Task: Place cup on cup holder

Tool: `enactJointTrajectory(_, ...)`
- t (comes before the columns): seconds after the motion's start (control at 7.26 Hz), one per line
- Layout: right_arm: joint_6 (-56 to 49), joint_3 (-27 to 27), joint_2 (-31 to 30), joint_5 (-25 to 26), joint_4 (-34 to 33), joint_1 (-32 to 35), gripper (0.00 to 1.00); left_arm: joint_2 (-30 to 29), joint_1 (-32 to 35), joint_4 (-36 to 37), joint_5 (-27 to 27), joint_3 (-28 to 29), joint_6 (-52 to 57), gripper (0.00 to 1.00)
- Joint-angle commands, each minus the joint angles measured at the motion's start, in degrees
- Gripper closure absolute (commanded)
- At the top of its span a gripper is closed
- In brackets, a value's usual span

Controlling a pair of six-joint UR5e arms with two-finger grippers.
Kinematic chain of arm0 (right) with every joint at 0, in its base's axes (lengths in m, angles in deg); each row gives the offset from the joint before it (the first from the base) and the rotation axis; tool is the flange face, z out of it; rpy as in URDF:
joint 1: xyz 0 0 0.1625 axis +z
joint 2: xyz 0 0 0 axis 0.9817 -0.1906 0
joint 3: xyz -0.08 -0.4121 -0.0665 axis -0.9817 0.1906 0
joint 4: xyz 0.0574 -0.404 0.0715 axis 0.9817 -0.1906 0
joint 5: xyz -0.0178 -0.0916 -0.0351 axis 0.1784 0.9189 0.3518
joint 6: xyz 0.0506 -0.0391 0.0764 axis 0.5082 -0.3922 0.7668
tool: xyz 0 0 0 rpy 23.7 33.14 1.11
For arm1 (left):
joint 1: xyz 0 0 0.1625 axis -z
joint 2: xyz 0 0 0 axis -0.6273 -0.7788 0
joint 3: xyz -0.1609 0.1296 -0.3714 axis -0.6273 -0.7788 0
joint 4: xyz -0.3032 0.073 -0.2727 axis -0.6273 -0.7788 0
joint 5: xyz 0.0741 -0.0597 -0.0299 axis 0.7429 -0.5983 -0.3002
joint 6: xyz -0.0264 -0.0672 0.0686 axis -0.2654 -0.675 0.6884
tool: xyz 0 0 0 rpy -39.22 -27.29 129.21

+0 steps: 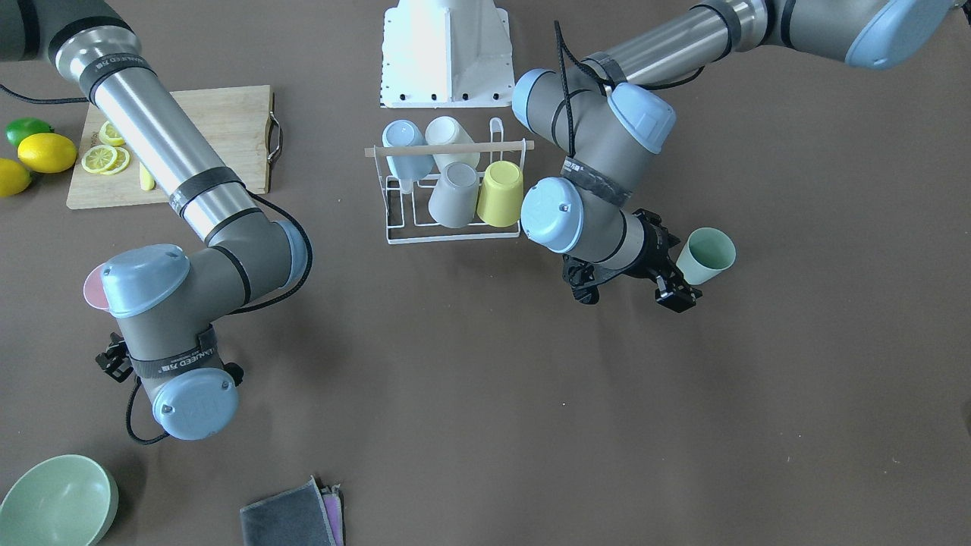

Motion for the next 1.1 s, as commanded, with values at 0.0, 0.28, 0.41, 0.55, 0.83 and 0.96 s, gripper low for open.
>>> enactJointTrajectory(0.0, -0.4, 1.4, 0.0, -0.1, 1.1, -0.9, 0.0, 0.0, -0.4, 0.6, -0.1, 1.3, 0.0, 0.02)
enactJointTrajectory(0.28, -0.3, 2.6, 0.0, 0.0, 2.4, -1.7, 0.0, 0.9, -2.0, 0.6, -0.2, 1.5, 0.0, 0.02)
enactJointTrajectory(0.41, -0.4, 3.1, 0.0, 0.0, 2.5, -2.0, 0.0, 1.6, -2.4, 0.4, -0.3, 1.7, 0.1, 0.02)
enactJointTrajectory(0.55, -0.4, 3.2, 0.0, 0.0, 2.6, -2.3, 0.0, 2.2, -3.6, 0.3, -0.2, 1.7, 0.0, 0.02)
enactJointTrajectory(0.83, -0.6, 3.2, 0.0, 0.5, 2.6, -2.4, 0.0, 3.3, -5.1, 0.0, -0.2, 2.0, -0.3, 0.02)
enactJointTrajectory(0.96, -0.7, 3.2, 0.0, 0.6, 2.6, -2.4, 0.0, 3.3, -5.3, 0.0, -0.2, 2.0, -0.4, 0.02)
